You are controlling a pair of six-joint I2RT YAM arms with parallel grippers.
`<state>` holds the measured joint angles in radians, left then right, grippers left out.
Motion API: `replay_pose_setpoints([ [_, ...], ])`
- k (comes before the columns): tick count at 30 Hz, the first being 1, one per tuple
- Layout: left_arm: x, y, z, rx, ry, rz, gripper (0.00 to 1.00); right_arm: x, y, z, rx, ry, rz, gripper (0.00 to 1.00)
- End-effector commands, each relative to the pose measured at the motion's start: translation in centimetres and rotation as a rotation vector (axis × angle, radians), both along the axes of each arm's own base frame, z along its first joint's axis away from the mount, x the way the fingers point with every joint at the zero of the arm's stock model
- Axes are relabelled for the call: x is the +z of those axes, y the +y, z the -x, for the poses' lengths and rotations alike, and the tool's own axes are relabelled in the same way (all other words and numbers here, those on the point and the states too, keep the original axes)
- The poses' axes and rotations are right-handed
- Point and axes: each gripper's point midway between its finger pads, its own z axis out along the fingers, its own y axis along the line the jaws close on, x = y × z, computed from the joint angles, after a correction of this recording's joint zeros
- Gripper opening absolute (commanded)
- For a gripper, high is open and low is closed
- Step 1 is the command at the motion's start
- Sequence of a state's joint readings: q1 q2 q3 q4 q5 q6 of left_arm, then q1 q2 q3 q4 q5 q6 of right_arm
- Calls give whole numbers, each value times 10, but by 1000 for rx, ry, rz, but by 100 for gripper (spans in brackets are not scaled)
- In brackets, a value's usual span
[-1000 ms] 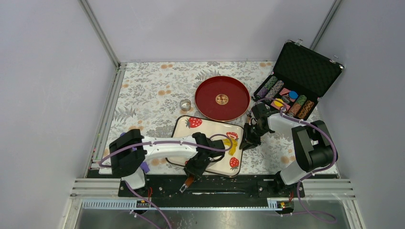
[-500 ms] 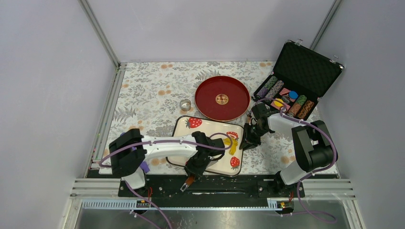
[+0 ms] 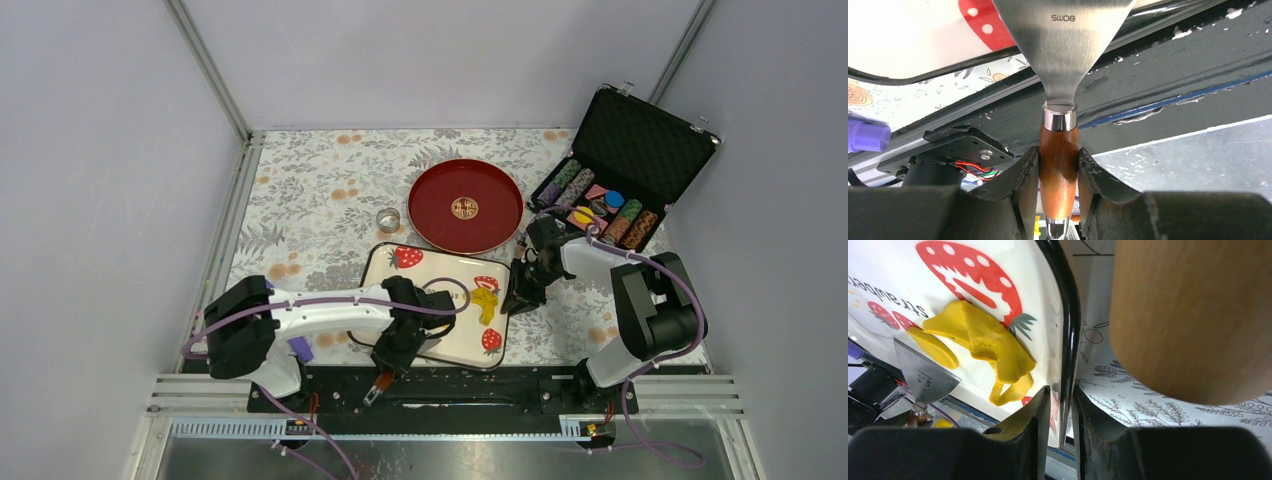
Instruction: Roll out the dumpling wrappers from the dough
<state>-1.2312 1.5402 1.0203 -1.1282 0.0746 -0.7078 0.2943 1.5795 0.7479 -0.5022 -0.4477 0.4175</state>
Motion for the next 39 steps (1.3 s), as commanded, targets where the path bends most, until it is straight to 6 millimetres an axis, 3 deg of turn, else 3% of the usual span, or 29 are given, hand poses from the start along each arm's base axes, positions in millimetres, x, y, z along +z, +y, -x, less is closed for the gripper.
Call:
replay_pose_setpoints([
  [1,-3,-2,-3,2,-5,-20,0,-7,-5,7,15,16,19,30],
  [27,-20,-35,-10,-59,54,9,0,-7,-3,7,5,16,4,30],
  [39,-23,-45,-23,-39,32,21,0,-7,-3,8,2,20,4,30],
])
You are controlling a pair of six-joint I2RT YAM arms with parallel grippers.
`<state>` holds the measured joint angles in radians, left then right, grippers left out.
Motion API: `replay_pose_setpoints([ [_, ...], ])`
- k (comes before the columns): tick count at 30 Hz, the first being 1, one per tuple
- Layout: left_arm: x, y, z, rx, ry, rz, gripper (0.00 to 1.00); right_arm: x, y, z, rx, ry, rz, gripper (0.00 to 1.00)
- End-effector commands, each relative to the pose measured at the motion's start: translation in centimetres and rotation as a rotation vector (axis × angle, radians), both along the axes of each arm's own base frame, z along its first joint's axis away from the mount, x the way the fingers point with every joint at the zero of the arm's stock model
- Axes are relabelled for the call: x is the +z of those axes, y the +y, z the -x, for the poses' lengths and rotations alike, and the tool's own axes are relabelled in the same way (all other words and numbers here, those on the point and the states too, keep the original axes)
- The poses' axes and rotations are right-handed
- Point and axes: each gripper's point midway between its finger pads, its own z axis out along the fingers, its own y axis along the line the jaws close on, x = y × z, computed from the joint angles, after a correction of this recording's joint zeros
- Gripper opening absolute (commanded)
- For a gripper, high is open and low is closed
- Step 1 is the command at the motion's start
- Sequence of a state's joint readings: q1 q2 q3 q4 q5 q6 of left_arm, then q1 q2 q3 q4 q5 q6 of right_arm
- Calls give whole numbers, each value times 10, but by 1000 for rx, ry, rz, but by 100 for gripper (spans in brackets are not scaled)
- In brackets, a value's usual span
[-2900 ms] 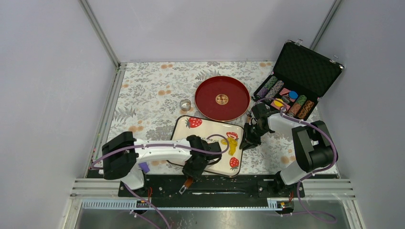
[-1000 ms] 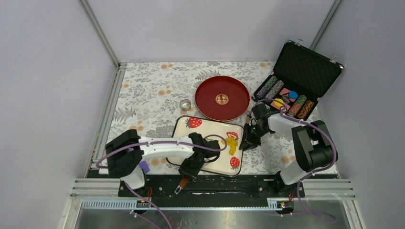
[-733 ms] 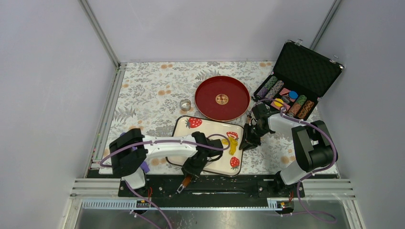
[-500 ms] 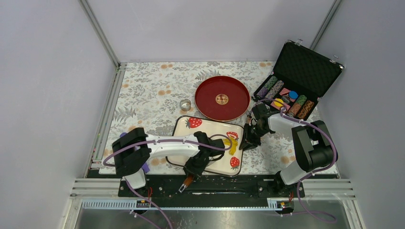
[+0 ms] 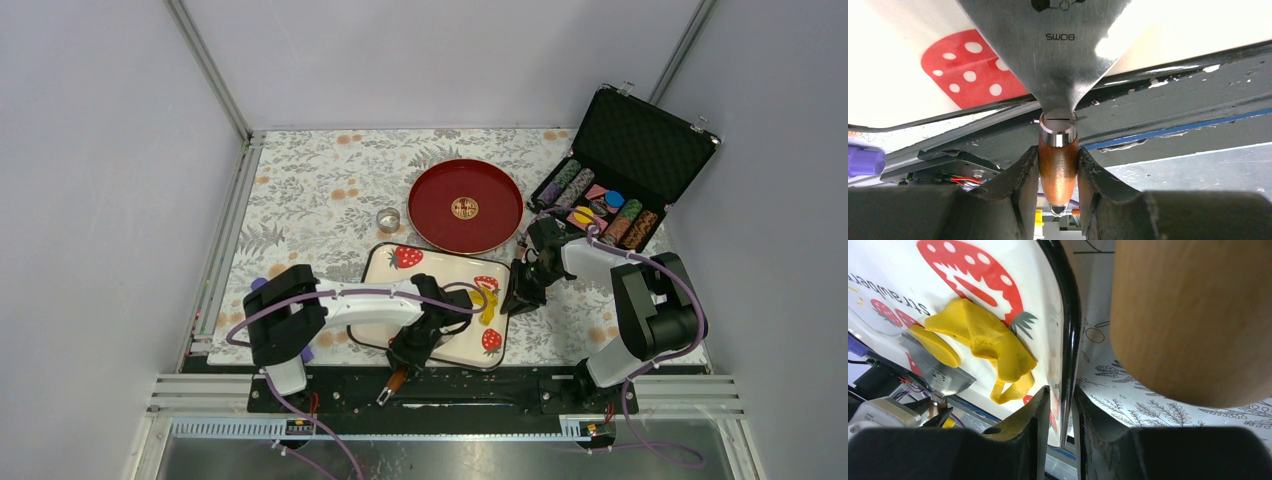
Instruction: Roll out the dumpling wrappers from the dough
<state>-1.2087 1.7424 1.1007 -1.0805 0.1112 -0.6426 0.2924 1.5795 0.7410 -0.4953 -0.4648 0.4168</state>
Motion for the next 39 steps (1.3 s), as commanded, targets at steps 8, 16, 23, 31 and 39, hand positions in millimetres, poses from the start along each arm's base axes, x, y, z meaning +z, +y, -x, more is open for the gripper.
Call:
replay_pose_setpoints([
  [8,3,-32,-27,32,-71,81,0,-7,-4,6,0,15,19,30],
  [16,5,-33,-36,75,-104,92,0,-7,-4,6,-1,16,18,31],
  [23,17,-14,-30,79,-101,57,0,-6,-4,6,-1,16,16,31],
  [31,26,8,-19,79,-89,30,0,-7,-4,6,-3,17,17,31],
  [39,26,12,-15,62,-73,-1,0,-8,-5,7,-1,19,22,29],
])
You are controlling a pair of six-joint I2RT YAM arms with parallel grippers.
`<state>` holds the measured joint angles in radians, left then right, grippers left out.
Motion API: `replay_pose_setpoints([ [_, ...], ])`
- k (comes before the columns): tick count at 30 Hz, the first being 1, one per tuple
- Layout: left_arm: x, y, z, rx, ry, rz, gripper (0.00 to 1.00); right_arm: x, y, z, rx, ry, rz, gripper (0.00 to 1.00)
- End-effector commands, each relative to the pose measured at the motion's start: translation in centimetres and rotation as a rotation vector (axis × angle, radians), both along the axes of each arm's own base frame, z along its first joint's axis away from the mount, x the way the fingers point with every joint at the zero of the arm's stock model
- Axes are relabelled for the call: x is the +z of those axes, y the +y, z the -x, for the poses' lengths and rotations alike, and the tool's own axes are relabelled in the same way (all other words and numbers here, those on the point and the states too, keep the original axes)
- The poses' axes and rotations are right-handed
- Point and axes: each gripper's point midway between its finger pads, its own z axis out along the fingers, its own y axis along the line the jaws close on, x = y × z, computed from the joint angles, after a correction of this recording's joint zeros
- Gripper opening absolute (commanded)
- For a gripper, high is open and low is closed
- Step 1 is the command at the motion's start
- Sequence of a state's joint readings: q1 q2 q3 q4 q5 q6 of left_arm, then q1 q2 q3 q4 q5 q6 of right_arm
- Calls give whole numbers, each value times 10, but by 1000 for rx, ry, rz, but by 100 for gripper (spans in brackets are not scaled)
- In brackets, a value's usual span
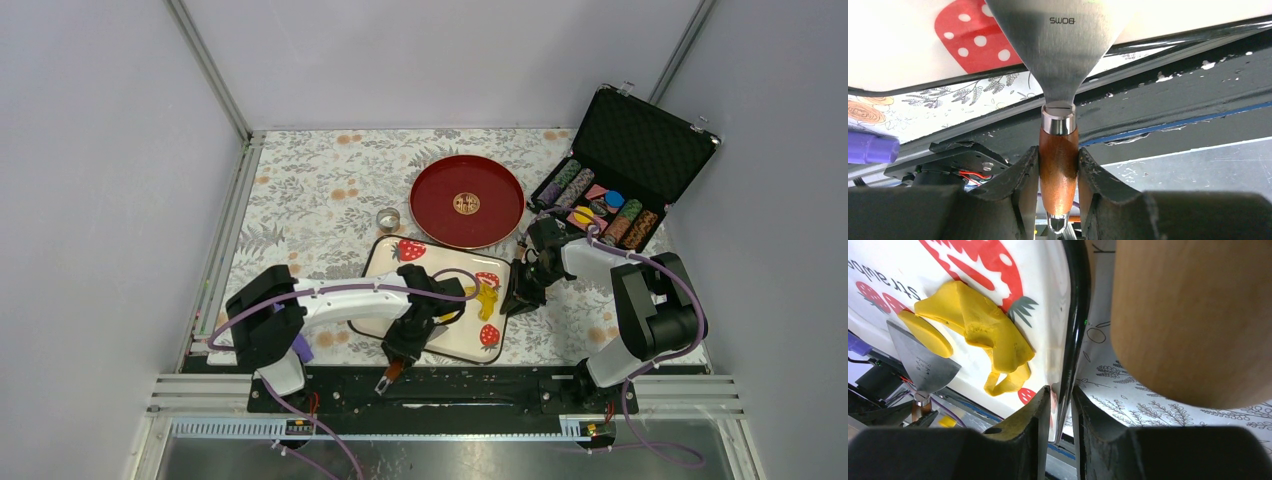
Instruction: Roll out the dumpling wrappers from the dough
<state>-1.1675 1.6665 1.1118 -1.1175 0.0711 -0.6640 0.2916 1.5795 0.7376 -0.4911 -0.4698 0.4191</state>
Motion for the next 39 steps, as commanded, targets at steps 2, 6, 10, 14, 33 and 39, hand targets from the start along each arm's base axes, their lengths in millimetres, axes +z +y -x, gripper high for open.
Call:
replay_pose_setpoints([
  [2,11,8,1,10,-20,-18,0,-9,-5,6,0,18,22,28],
  [6,7,13,2,2,-13,-39,0,-11,-2,6,-5,23,11,23],
  [10,1,10,1,-2,-10,-44,0,-15,-1,6,-9,32,7,20],
  [14,-3,6,-1,-8,-7,-45,0,-19,-1,7,-9,42,5,15],
  [33,5,4,0,7,12,-23,0,-19,-5,11,8,43,24,0],
  [39,10,11,6,22,21,-16,0,-20,-6,12,8,46,29,0],
])
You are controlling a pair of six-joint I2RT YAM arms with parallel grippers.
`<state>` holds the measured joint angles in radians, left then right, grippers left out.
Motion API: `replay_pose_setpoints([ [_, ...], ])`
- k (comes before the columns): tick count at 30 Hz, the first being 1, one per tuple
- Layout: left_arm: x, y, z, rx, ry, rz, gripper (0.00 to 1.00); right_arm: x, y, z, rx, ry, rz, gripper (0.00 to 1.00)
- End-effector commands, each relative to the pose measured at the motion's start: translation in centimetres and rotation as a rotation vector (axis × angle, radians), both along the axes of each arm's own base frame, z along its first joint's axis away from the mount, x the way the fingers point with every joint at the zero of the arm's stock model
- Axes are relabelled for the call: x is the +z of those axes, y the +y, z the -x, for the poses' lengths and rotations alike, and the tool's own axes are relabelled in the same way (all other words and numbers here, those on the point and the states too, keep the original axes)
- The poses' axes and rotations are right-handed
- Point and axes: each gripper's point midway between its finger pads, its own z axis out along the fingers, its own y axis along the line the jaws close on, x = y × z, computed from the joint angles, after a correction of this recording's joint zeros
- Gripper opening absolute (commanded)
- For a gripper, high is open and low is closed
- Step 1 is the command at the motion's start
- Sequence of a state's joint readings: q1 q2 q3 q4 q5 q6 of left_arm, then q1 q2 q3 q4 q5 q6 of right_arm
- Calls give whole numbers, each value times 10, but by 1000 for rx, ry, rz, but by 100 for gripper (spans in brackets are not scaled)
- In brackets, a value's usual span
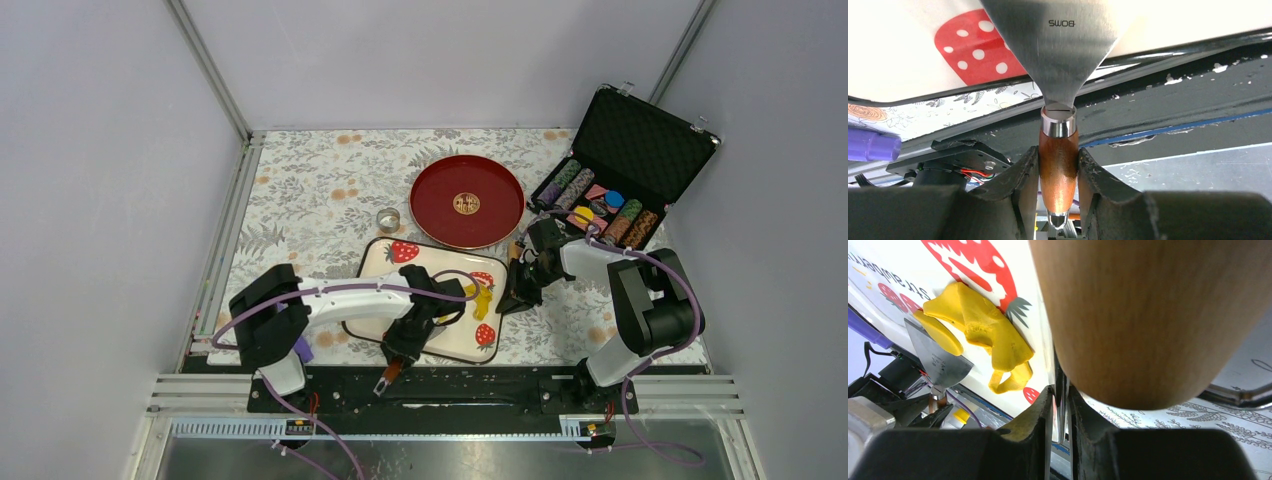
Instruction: Roll out the dumpling wrappers from the dough
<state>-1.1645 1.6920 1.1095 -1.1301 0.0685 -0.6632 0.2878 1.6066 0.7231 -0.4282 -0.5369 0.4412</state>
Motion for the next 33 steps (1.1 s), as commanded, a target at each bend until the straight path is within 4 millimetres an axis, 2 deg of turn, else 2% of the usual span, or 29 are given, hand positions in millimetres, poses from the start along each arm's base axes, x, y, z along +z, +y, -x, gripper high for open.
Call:
replay_pose_setpoints([
  [1,16,7,7,22,12,20,0,-18,-17,14,23,34,98,0],
  [7,11,13,11,25,20,3,0,-18,-17,15,25,36,98,0],
  [19,-1,3,5,7,36,12,0,-17,-17,16,25,34,97,0],
  [33,-7,9,-2,-5,67,-4,0,-17,-18,16,28,32,98,0],
])
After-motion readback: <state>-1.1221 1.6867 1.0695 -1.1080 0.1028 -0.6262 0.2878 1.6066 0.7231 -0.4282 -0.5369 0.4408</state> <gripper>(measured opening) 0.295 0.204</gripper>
